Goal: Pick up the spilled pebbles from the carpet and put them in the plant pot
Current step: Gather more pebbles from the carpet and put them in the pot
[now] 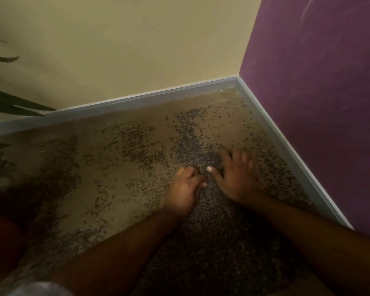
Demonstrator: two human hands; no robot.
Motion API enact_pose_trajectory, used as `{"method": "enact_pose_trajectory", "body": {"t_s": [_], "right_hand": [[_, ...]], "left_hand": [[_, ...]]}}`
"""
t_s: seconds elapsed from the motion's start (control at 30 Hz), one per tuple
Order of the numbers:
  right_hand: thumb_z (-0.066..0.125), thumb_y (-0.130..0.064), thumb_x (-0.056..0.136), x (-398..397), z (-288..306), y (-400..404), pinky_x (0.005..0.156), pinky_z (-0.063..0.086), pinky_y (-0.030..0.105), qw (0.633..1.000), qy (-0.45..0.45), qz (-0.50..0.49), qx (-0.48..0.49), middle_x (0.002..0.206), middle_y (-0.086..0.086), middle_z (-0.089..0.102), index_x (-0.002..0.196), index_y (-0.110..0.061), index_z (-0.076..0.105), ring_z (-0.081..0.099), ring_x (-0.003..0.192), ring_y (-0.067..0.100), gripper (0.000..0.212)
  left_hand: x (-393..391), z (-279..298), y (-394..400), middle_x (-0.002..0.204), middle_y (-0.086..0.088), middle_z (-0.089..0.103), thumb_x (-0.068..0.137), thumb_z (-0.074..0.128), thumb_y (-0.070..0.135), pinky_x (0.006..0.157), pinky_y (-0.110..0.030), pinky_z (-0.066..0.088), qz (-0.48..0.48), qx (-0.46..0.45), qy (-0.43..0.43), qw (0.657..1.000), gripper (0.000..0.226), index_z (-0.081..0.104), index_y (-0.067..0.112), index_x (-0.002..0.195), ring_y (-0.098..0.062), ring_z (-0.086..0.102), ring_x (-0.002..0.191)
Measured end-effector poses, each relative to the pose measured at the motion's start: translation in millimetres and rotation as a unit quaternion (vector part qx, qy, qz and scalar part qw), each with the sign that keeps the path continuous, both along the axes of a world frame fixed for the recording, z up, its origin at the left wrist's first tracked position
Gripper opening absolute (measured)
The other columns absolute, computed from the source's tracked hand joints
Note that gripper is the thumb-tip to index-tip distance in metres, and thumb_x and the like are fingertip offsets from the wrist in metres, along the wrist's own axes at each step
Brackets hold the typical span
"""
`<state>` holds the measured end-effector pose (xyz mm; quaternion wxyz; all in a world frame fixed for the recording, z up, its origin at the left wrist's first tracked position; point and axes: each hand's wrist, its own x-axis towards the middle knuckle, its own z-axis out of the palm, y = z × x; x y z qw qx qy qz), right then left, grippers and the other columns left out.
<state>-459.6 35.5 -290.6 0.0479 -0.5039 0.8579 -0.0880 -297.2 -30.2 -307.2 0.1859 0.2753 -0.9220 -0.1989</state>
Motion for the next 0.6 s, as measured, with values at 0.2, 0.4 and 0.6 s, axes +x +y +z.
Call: {"method": "enact_pose_trajectory", "body": {"t_s": [0.2, 0.4, 0.6], "right_hand": [[0.05, -0.011, 0.089, 4.8, -8.7, -12.1, 0.083, 0.038, 0.037, 0.991, -0.038, -0.037, -0.121, 0.106, 0.011, 0.054, 0.113, -0.016, 0.06, 0.047, 0.102, 0.029, 0.026], [0.052, -0.001, 0.082, 2.7, -14.6, -12.0, 0.074, 0.034, 0.03, 0.988, -0.039, -0.044, -0.143, 0.1, 0.012, 0.056, 0.104, -0.01, 0.063, 0.049, 0.095, 0.029, 0.026], [0.054, -0.002, 0.079, 2.2, -14.1, -12.3, 0.073, 0.041, 0.035, 0.988, -0.035, -0.04, -0.146, 0.095, 0.013, 0.056, 0.101, -0.007, 0.062, 0.05, 0.091, 0.03, 0.024]], "left_hand": [[-1.1, 1.0, -0.1, 0.095, -0.003, 0.056, 0.097, 0.045, 0.033, 0.074, -0.031, 0.045, 0.018, 0.049, 0.016, 0.998, 0.03, 0.069, 0.016, 0.101, -0.019, 0.052, 0.089], [-7.7, 14.6, -13.5, 0.095, 0.003, 0.057, 0.092, 0.055, 0.021, 0.077, -0.016, 0.042, 0.088, 0.179, 0.072, 0.977, 0.014, 0.068, 0.016, 0.095, -0.005, 0.052, 0.086], [-36.9, 56.0, -65.7, 0.073, -0.001, 0.056, 0.097, 0.044, 0.015, 0.059, -0.025, 0.042, 0.233, 0.467, 0.264, 0.811, 0.017, 0.059, 0.012, 0.09, -0.013, 0.051, 0.064]]}}
